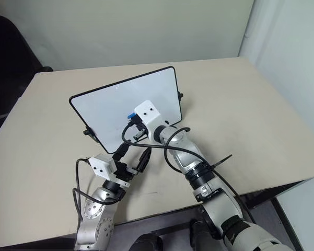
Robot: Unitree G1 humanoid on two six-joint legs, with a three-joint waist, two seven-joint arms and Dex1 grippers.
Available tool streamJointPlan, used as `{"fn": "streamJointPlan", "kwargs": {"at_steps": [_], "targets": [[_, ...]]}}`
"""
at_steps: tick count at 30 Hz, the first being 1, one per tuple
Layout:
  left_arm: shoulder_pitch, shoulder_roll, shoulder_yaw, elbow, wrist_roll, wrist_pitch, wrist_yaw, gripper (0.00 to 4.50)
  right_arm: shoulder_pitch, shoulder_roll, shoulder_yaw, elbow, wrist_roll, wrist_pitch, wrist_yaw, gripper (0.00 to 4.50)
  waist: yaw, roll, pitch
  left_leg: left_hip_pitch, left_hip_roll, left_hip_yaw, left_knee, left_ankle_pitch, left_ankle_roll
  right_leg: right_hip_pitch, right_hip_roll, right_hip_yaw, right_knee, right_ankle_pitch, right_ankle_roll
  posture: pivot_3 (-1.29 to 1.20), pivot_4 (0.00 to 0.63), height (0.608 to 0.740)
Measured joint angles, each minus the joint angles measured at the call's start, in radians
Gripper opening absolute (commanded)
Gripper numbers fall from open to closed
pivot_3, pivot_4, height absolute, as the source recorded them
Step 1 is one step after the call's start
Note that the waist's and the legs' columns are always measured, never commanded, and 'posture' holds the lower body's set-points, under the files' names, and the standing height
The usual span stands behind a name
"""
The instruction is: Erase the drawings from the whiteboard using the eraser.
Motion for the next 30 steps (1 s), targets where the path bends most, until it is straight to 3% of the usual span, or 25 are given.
{"fn": "streamJointPlan", "kwargs": {"at_steps": [15, 21, 30], "targets": [[0.001, 0.017, 0.014, -0.001, -0.015, 0.001, -0.007, 4.50, -0.088, -0.003, -0.216, 0.215, 0.019, -0.079, -0.215, 0.25, 0.007, -0.001, 0.001, 0.000, -0.002, -0.005, 0.001, 0.003, 0.001, 0.000, 0.000, 0.000, -0.010, 0.002, 0.001, 0.00, 0.150, 0.740], [0.002, 0.019, 0.017, -0.005, -0.015, 0.002, -0.004, 4.50, -0.073, 0.004, -0.170, 0.171, 0.018, -0.072, -0.128, 0.25, -0.008, -0.001, 0.000, 0.001, -0.003, -0.004, 0.001, 0.000, -0.003, -0.005, 0.000, 0.000, -0.010, 0.009, 0.004, 0.00, 0.150, 0.740], [0.029, 0.038, 0.033, -0.052, -0.032, 0.012, -0.004, 4.50, -0.044, 0.007, -0.023, 0.088, -0.008, -0.039, 0.010, 0.25, -0.022, -0.001, 0.000, 0.001, 0.006, 0.001, -0.001, -0.009, -0.010, -0.014, 0.009, 0.000, -0.009, 0.014, -0.004, 0.00, 0.150, 0.740]]}}
